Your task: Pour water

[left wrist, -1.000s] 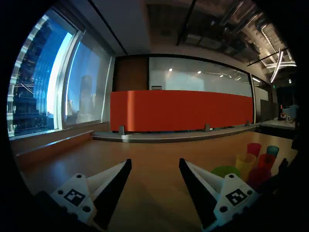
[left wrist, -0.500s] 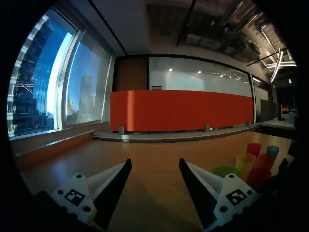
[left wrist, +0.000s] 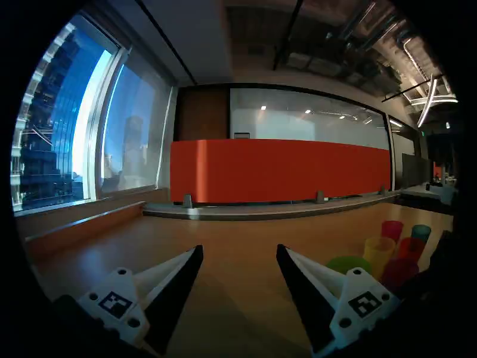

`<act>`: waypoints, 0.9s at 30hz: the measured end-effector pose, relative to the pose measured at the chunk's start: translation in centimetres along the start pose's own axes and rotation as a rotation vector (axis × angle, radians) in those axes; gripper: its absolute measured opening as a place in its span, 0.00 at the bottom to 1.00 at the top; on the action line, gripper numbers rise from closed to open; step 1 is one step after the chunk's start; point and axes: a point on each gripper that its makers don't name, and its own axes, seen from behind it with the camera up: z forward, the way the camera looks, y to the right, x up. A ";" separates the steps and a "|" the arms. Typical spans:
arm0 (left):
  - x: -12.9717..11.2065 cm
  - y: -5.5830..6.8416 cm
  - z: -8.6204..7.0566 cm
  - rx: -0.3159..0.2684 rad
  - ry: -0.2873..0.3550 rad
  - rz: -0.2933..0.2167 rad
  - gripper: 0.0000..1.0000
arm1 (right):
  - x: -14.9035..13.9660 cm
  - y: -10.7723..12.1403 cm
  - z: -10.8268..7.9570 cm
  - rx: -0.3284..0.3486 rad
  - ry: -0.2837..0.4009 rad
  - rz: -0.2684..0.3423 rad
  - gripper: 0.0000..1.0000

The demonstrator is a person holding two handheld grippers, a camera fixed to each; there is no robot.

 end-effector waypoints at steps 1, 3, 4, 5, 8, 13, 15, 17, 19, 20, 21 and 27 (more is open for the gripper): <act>0.0 0.0 0.0 0.000 0.000 0.000 0.91 | -0.2 0.0 0.0 0.001 -0.004 -0.002 1.00; 0.0 0.0 0.0 0.000 0.000 0.000 0.91 | -0.8 -0.1 0.0 0.004 -0.013 -0.005 1.00; 0.0 0.0 0.0 0.000 0.000 0.000 0.91 | -1.0 -0.1 0.0 0.005 -0.018 -0.003 1.00; 0.0 0.0 0.0 0.000 0.000 0.000 0.91 | -1.2 -0.1 0.0 0.006 -0.024 -0.001 1.00; 0.0 0.0 0.0 0.000 0.000 0.000 0.91 | -1.6 0.0 -0.1 0.007 -0.031 0.004 1.00; 0.0 -0.1 0.0 0.000 0.000 0.000 0.91 | -2.1 0.3 0.0 0.000 -0.033 0.010 1.00; 0.0 -0.1 0.0 0.000 0.000 0.000 0.91 | -2.4 0.5 0.0 -0.004 -0.038 0.009 1.00; 0.0 0.0 0.0 0.000 0.000 0.000 0.91 | -2.7 0.6 0.0 -0.006 -0.045 0.005 1.00; 0.0 0.0 0.0 0.000 0.000 0.000 0.91 | -2.9 0.6 0.0 -0.007 -0.051 0.000 1.00; 0.0 0.0 0.0 0.000 0.000 0.000 0.91 | -2.9 0.6 0.0 -0.006 -0.054 -0.004 1.00; 0.0 -0.1 0.0 0.000 0.000 0.000 0.91 | -3.0 0.6 0.0 -0.006 -0.056 -0.008 1.00; 0.0 0.0 0.0 0.000 0.000 0.000 0.91 | -3.6 0.8 0.3 -0.015 -0.079 -0.011 1.00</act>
